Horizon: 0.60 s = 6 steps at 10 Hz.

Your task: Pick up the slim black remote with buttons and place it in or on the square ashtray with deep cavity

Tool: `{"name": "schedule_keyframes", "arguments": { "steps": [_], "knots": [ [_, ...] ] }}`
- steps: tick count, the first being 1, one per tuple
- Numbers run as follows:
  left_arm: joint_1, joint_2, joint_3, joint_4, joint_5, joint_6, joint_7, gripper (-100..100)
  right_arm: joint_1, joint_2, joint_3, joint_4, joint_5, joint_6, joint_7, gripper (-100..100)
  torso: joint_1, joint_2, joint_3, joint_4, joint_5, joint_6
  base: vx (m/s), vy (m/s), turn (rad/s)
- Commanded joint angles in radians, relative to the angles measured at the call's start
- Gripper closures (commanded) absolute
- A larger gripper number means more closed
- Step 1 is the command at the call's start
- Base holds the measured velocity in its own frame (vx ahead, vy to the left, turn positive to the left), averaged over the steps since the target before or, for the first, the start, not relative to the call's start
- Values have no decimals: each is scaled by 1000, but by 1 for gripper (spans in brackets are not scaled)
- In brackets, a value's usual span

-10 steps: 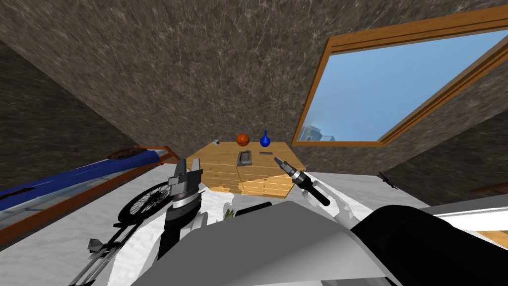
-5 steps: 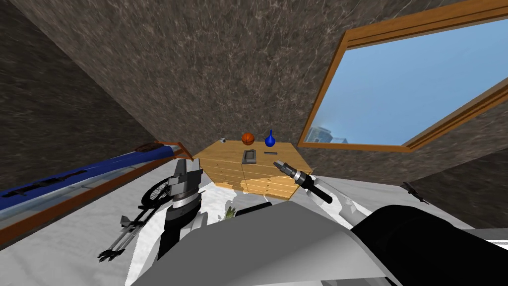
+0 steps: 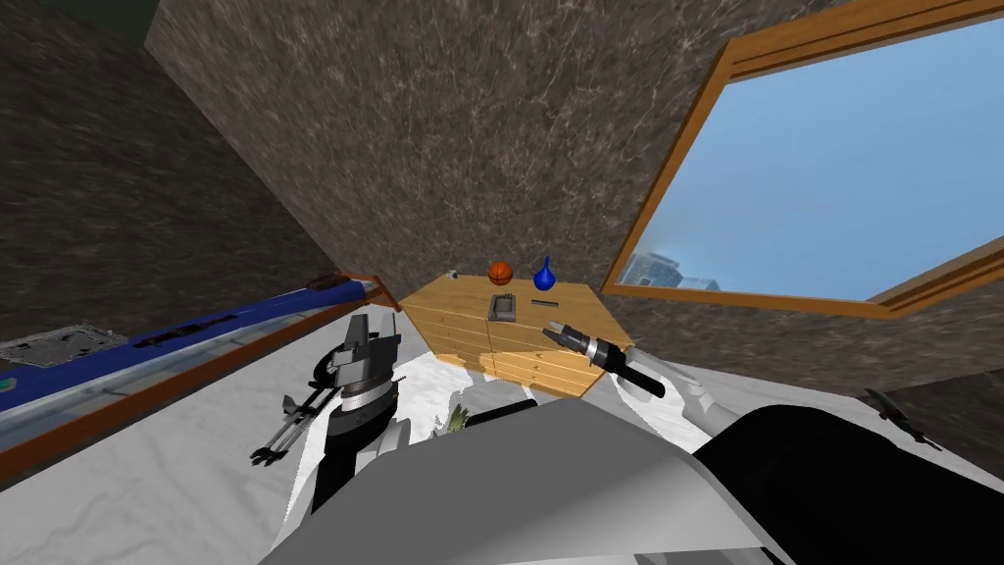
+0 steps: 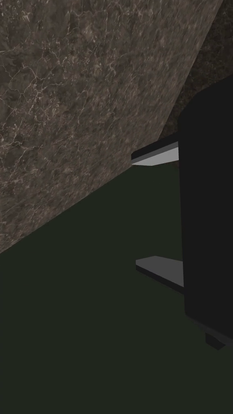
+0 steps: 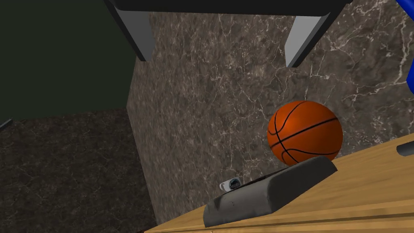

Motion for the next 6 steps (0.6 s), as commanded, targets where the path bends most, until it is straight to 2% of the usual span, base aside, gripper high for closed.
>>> {"name": "schedule_keyframes", "arguments": {
  "steps": [1,2,3,4,5,6],
  "knots": [
    [0,0,0,0,0,0,0,0,-10,-50,13,39,21,-14,1,-100,0,0,0,0,0,0,-4,28,194],
    [0,0,0,0,0,0,0,0,-10,-80,13,39,21,-14,1,-100,0,0,0,0,0,-1,-1,21,123],
    [0,0,0,0,0,0,0,0,-18,-110,27,76,40,-27,5,-100,0,-1,0,0,0,0,0,23,201],
    [0,0,0,0,0,0,0,0,-18,-139,27,76,40,-27,5,-100,0,-1,0,0,0,-1,2,23,135],
    [0,0,0,0,0,0,0,0,-26,-171,42,113,59,-39,7,-100,0,-1,0,0,0,0,12,29,231],
    [0,0,0,0,0,0,0,0,-26,-200,42,113,59,-39,7,-100,0,-1,-1,0,0,-1,9,20,126]
  ]
}}
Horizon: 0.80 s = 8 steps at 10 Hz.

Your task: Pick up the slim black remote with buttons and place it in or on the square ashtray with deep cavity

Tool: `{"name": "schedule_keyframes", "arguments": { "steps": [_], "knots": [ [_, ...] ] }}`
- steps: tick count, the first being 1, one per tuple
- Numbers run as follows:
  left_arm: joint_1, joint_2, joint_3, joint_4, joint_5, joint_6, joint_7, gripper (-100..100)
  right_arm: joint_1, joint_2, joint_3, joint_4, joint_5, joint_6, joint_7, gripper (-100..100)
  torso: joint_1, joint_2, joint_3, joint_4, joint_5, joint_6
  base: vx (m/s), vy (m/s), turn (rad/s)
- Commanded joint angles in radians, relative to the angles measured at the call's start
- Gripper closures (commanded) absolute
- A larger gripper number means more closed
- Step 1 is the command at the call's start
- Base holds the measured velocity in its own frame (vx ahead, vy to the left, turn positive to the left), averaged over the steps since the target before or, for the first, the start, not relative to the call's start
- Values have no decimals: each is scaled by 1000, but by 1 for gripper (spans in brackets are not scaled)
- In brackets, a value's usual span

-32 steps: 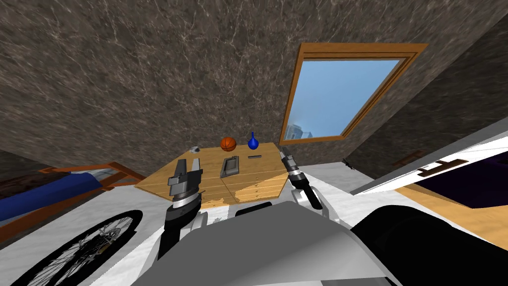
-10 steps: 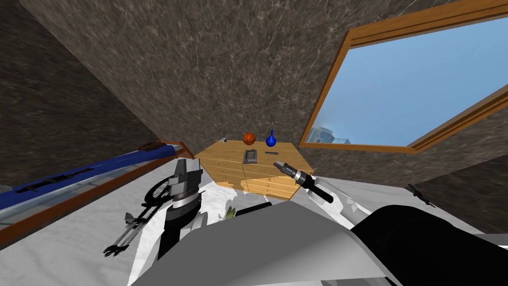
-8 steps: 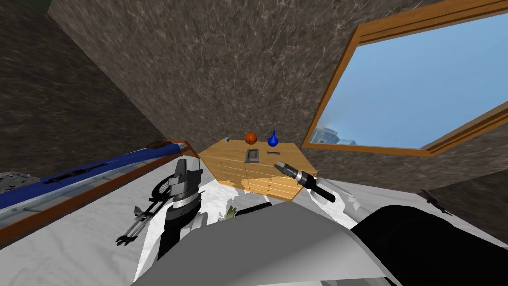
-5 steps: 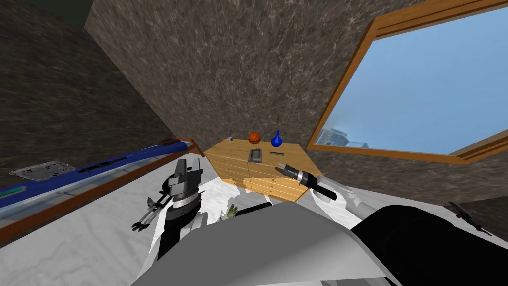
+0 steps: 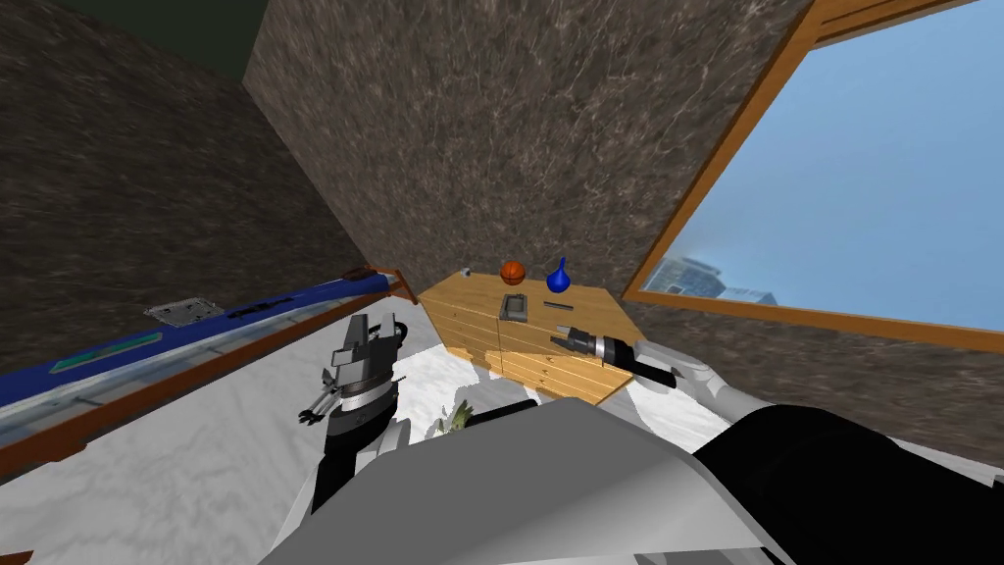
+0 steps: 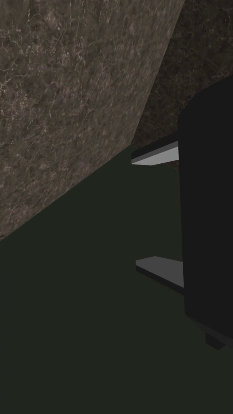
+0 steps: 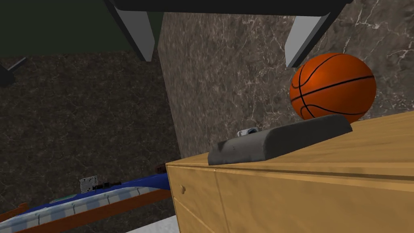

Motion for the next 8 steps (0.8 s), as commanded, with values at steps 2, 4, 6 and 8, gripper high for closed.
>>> {"name": "schedule_keyframes", "arguments": {
  "steps": [2,4,6,8],
  "knots": [
    [0,0,0,0,0,0,0,0,-13,-75,21,47,22,-15,1,-100,0,0,0,0,0,-1,9,22,176],
    [0,0,0,0,0,0,0,0,-21,-130,37,87,39,-27,0,-100,0,-1,0,0,0,0,19,12,162],
    [0,0,0,0,0,0,0,0,-29,-183,55,126,56,-39,-2,-100,-1,-1,0,0,0,-1,18,7,178],
    [0,0,0,0,0,0,0,0,-36,-233,73,166,72,-50,-5,-100,-1,-1,-1,0,0,-1,21,1,176]
  ]
}}
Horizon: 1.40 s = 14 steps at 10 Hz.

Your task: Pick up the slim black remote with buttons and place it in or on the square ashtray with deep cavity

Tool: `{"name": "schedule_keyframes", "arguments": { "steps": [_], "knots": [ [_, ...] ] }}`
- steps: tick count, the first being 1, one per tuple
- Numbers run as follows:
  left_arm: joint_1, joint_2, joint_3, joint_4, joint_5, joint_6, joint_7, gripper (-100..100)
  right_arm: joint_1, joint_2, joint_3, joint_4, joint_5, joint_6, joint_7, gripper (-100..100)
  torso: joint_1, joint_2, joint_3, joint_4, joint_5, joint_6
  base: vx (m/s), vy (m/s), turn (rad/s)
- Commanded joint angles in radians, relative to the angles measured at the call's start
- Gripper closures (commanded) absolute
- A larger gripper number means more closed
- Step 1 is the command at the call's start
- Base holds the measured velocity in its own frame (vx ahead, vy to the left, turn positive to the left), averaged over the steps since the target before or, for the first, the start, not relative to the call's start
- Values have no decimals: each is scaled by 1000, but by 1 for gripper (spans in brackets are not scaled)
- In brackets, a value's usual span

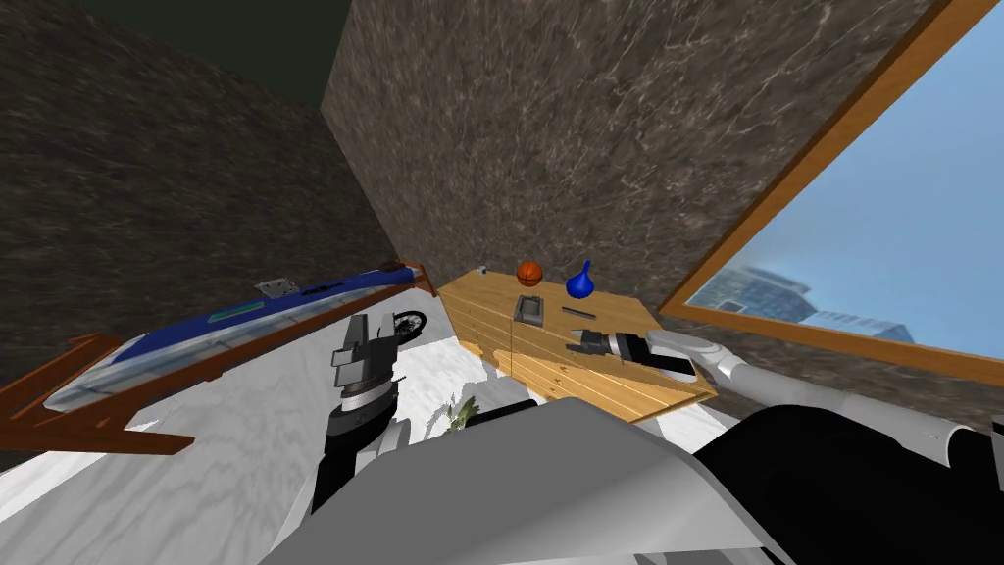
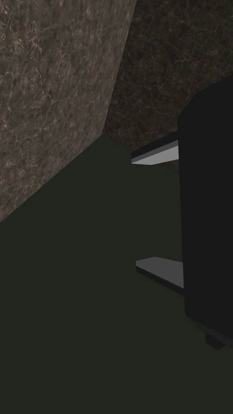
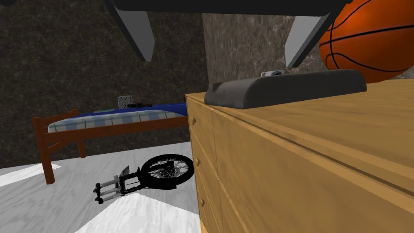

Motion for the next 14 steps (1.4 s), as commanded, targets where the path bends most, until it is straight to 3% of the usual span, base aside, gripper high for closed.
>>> {"name": "schedule_keyframes", "arguments": {
  "steps": [1,4,6,7,9,10,13,14],
  "knots": [
    [0,0,0,0,0,0,0,0,-13,-50,23,50,18,-18,-6,-100,0,0,0,0,0,0,24,-2,225],
    [0,0,0,0,0,0,0,0,-20,-105,43,95,33,-29,-12,-100,0,-1,0,0,0,-1,29,-10,145],
    [0,0,0,0,0,0,0,0,-31,-177,86,169,60,-48,-27,-100,-1,-1,-1,0,0,-1,47,-26,245],
    [0,0,0,0,0,0,0,0,-31,-186,86,175,60,-48,-27,-100,-2,-3,-2,-1,-1,-1,51,-31,165],
    [0,0,0,0,0,0,0,0,-39,-249,131,244,86,-67,-45,-100,-1,-3,-2,-1,0,-1,58,-21,296],
    [0,0,0,0,0,0,0,0,-39,-254,131,252,86,-67,-45,-100,-1,-4,-2,-1,0,-1,45,-36,114],
    [0,0,0,0,0,0,0,0,-46,-328,202,357,119,-90,-76,-100,-2,-3,-2,-1,-1,0,55,-52,257],
    [0,0,0,0,0,0,0,0,-46,-328,202,357,119,-90,-76,-100,-3,-3,-2,-1,-1,-1,44,-53,127]
  ]
}}
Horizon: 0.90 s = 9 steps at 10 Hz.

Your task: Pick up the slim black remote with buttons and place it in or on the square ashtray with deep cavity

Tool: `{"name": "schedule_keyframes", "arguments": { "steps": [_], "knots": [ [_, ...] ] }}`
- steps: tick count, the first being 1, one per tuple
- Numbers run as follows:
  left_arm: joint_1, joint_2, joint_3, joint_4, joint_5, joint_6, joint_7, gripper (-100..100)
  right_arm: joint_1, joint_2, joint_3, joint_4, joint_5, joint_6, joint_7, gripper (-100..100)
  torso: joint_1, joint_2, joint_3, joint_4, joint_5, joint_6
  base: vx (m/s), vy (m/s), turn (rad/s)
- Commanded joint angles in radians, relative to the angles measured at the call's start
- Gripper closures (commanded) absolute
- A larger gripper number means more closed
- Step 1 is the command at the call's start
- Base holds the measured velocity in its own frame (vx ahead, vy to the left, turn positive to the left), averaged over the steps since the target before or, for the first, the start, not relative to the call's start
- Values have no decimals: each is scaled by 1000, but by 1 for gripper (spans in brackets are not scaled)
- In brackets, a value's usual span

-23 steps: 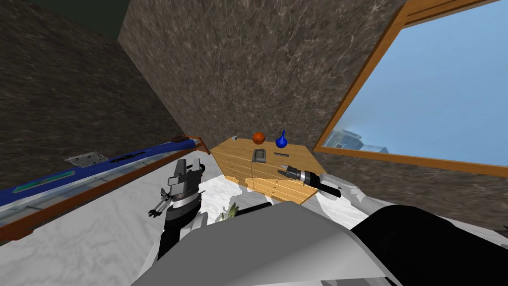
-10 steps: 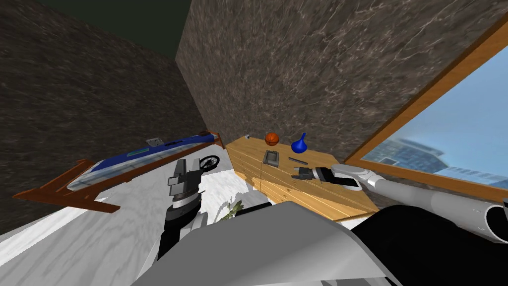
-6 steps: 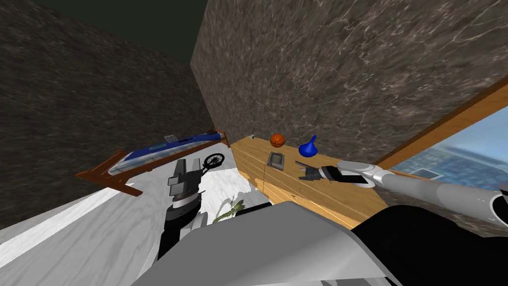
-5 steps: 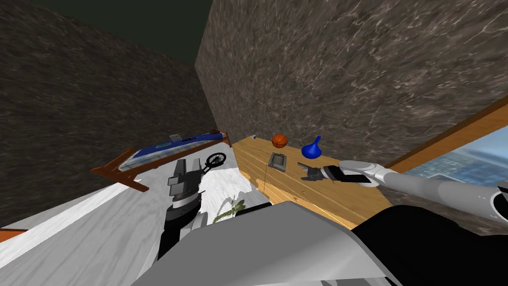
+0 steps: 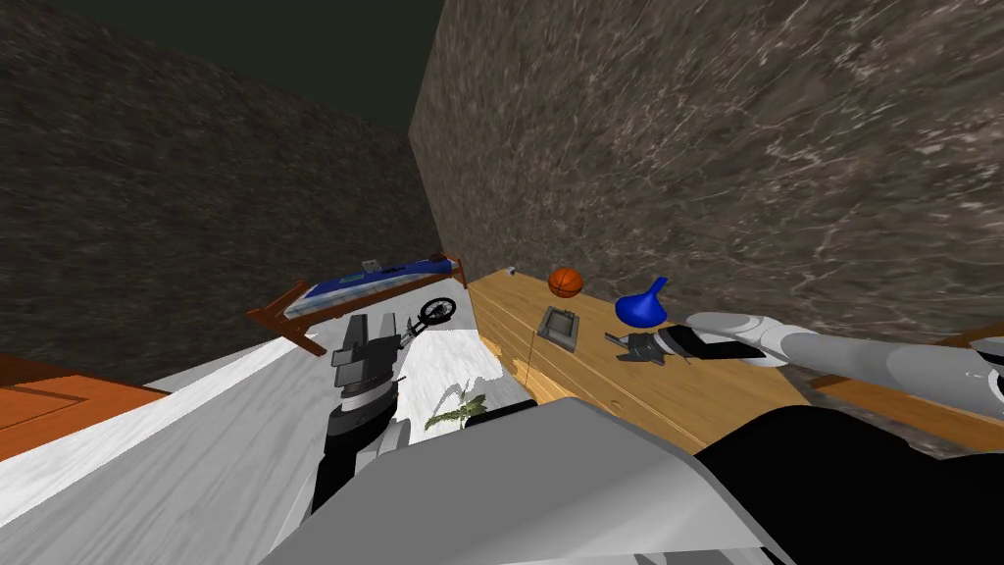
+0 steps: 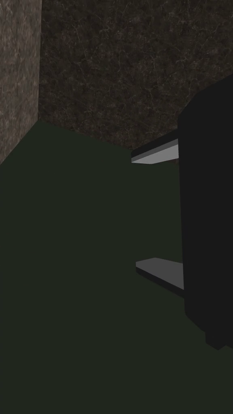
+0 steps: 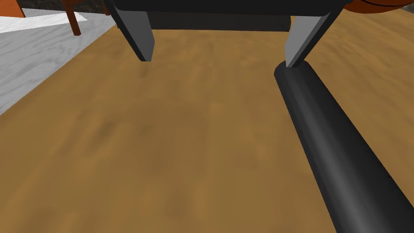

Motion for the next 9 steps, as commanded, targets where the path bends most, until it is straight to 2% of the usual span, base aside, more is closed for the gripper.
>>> {"name": "schedule_keyframes", "arguments": {
  "steps": [1,2,3,7,8,9],
  "knots": [
    [0,0,0,0,0,0,0,0,21,-36,16,20,-4,0,-11,-100,0,0,0,0,0,0,31,-41,120],
    [0,0,0,0,0,0,0,0,22,-50,39,47,5,-7,-21,-100,1,1,0,0,0,0,56,-50,248],
    [0,0,0,0,0,0,0,0,22,-50,39,47,5,-7,-21,-100,1,0,0,0,0,-1,38,-48,101],
    [0,0,0,0,0,0,0,0,37,-71,127,126,33,-32,-57,-100,1,1,1,0,0,0,29,-41,158],
    [0,0,0,0,0,0,0,0,38,-68,111,114,26,-26,-46,-100,1,1,1,0,0,0,15,-25,26],
    [0,0,0,0,0,0,0,0,40,-69,113,114,26,-25,-47,0,2,2,1,1,0,0,0,0,0]
  ]
}}
